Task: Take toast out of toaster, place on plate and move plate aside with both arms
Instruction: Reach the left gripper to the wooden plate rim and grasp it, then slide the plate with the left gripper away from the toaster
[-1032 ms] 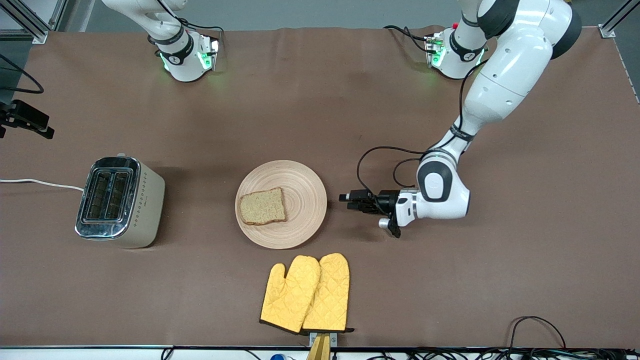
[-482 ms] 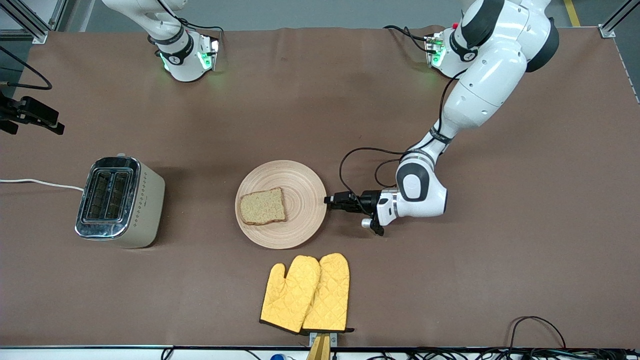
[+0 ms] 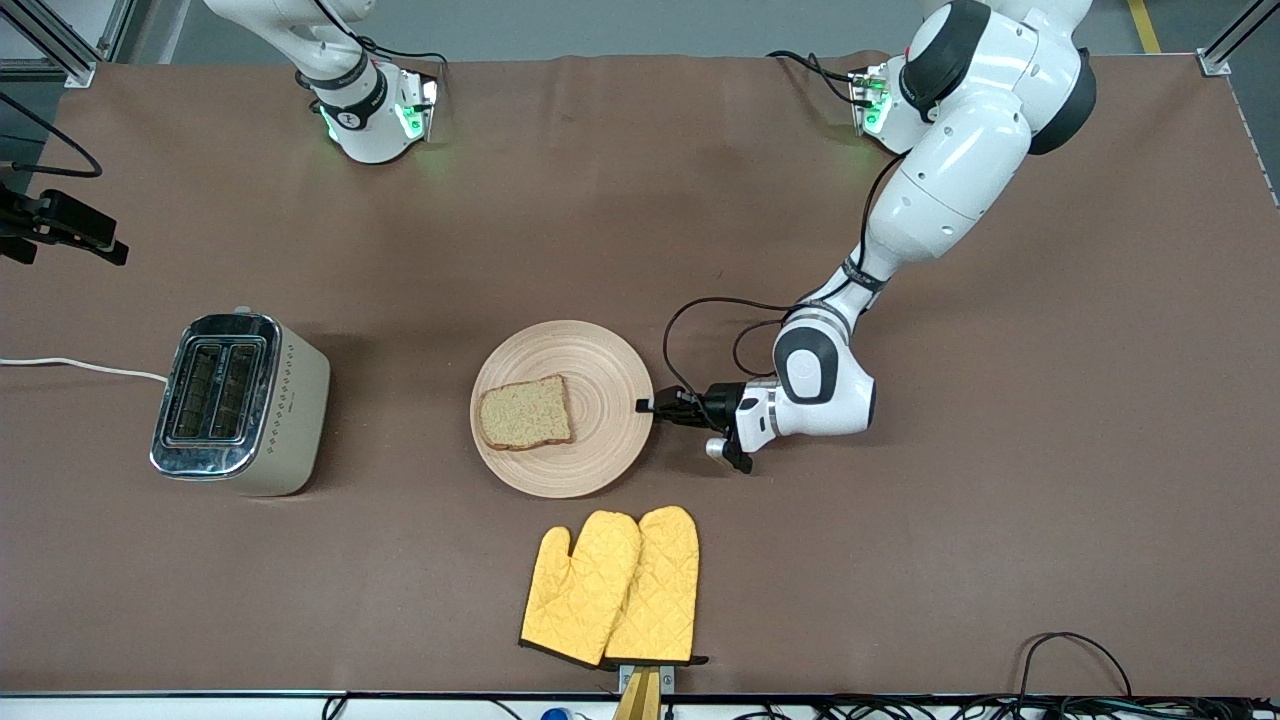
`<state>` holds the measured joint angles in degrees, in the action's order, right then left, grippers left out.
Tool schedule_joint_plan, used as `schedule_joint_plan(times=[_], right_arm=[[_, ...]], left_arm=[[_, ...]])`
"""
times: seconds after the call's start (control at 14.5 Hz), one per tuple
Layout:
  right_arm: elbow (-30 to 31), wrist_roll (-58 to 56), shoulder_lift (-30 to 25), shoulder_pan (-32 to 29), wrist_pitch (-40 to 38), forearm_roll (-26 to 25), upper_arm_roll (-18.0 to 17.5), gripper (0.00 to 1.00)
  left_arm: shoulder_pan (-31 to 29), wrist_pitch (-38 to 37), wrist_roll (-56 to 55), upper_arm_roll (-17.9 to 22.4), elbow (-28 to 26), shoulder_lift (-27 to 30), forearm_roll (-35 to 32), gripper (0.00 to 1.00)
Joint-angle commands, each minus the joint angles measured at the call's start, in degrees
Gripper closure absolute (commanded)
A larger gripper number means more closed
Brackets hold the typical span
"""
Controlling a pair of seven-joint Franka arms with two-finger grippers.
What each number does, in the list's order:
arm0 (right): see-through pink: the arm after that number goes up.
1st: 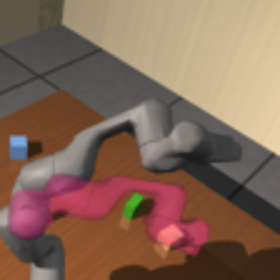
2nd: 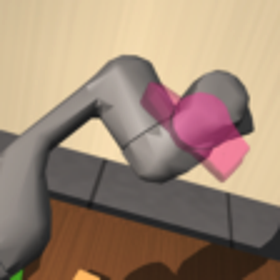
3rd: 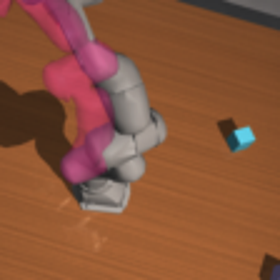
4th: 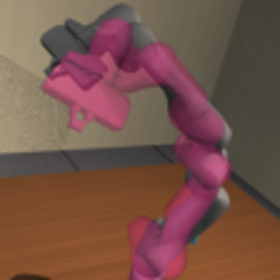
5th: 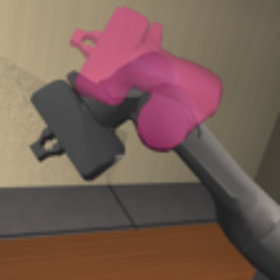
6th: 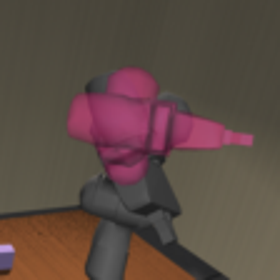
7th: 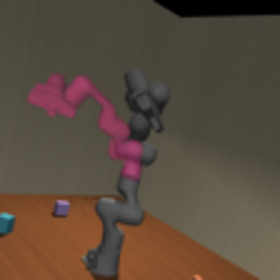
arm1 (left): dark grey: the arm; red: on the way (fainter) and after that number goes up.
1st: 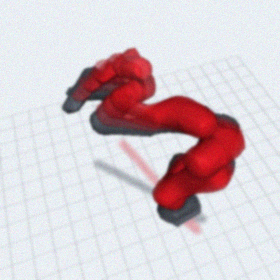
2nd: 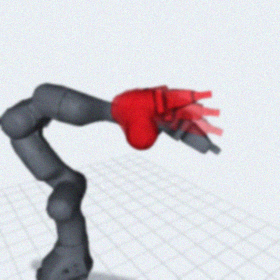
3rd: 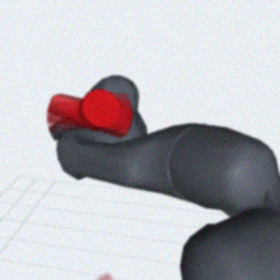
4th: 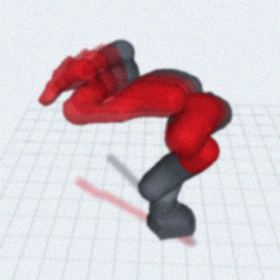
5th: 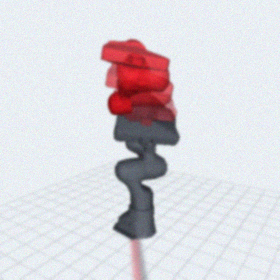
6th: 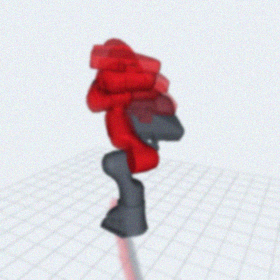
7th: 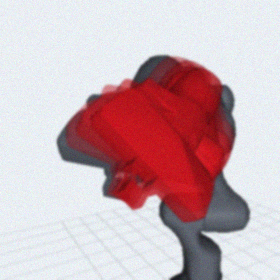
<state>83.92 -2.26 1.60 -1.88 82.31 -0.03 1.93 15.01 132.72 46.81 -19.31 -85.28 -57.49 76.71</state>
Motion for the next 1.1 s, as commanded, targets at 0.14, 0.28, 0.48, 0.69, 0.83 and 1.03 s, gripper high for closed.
schedule_joint_plan(times=[0.14,0.28,0.48,0.69,0.83,1.03], right_arm=[[1.77,0.76,-1.77,-0.67,0.21,1.08,-0.69,0.0],[1.77,0.68,-1.77,-0.67,-0.14,1.08,-0.7,0.0],[1.69,0.41,-1.77,-0.67,0.3,1.08,-0.7,0.0],[1.69,0.5,-1.77,-0.58,0.3,1.08,-0.7,0.0],[1.69,0.41,-1.77,-0.58,0.39,1.0,-0.7,0.0],[1.69,0.5,-1.77,-0.58,0.3,1.0,-0.7,0.0]], left_arm=[[0.37,0.78,0.12,-0.2,1.43,-0.34,1.16,0.91],[0.2,0.78,0.29,-0.2,1.52,-0.08,0.81,0.94],[-0.5,0.7,-0.14,-0.2,1.52,2.11,0.55,0.99],[-2.08,0.61,-1.19,-0.29,0.12,6.58,0.99,0.99],[-5.85,0.35,-5.22,-0.12,-2.78,11.94,0.64,1.0],[-13.65,-5.51,-7.7,-0.03,-3.41,14.6,-3.3,1.0]])
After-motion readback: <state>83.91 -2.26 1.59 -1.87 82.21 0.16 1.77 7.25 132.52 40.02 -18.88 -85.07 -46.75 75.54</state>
